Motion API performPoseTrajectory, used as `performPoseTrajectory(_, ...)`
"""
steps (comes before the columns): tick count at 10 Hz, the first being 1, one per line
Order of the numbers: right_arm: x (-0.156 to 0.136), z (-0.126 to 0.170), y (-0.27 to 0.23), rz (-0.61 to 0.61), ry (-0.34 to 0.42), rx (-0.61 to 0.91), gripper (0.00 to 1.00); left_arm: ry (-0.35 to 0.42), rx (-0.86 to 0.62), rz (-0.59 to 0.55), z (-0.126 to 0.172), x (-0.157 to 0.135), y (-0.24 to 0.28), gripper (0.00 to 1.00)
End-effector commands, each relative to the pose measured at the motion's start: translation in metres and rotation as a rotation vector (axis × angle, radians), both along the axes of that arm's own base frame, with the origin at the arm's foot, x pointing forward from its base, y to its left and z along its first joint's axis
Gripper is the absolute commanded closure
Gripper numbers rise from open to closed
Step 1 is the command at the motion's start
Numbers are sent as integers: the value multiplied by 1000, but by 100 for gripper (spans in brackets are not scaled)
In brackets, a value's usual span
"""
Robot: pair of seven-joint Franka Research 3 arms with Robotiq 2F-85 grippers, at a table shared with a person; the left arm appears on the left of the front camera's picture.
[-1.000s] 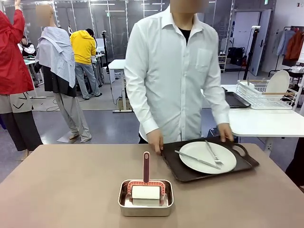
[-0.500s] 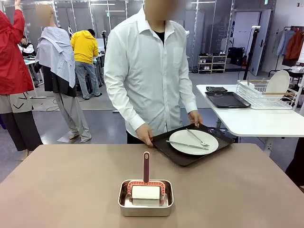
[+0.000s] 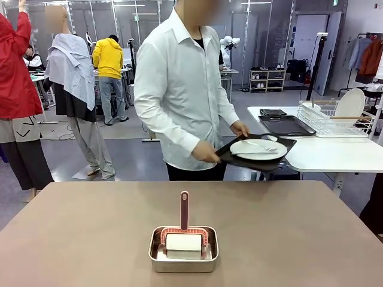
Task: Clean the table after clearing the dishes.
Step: When the right (or left) Handle tray is removed, use the right hand (or left hand) to clean the right (or left) side of the table with the Lint Roller.
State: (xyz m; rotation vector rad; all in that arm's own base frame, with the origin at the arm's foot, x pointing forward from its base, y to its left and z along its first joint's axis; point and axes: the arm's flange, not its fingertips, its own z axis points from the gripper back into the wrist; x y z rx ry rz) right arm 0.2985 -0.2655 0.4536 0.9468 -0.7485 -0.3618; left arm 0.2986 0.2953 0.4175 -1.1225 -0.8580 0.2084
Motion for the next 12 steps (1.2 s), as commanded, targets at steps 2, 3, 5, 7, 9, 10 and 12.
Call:
performPoseTrajectory(2,-1,-1,0,5,-30,-1,0,-26,-8,1,0,-5,-2,0)
performPoseTrajectory(3,-1,-1,0,5,-30,-1,0,-26,-8,1,0,-5,-2,0)
performPoseTrajectory(5,-1,-1,0,5,-30,-1,0,-26,-8,1,0,-5,-2,0)
performPoseTrajectory(7,0,0,0,0,0,0,0,-26,-8,1,0,-5,-2,0)
performPoseTrajectory(9,35,54,57,176,-37,-166,0,-26,-8,1,0,-5,-2,0)
performPoseTrajectory(10,55,84,99,276,-52,-269,0,-26,-8,1,0,-5,-2,0)
performPoseTrajectory(12,96,119,205,519,-43,-483,0,-26,-8,1,0,-5,-2,0)
